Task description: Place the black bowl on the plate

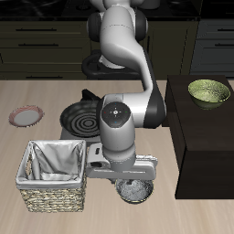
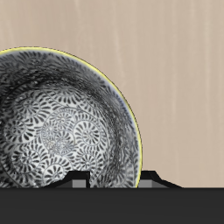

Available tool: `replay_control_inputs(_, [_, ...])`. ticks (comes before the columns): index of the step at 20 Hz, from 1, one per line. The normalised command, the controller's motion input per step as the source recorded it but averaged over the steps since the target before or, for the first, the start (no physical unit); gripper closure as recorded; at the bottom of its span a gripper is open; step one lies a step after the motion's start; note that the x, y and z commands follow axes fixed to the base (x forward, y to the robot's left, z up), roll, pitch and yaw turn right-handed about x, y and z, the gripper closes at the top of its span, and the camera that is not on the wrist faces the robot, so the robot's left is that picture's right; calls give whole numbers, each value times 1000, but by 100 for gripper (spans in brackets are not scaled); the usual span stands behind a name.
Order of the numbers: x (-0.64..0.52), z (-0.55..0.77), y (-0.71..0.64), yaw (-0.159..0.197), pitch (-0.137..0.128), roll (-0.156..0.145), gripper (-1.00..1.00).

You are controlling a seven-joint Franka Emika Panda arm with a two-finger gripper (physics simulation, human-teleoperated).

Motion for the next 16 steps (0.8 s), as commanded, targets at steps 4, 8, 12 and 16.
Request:
replay_control_inputs(4, [-15, 90, 91, -40, -11, 32, 100])
replay_control_inputs(8, [-63, 212, 161, -20, -30, 33, 100])
replay_control_inputs(12, [-110, 347, 99, -1, -54, 18, 100])
replay_control_inputs(16, [-125, 381, -11, 31, -64, -7, 100])
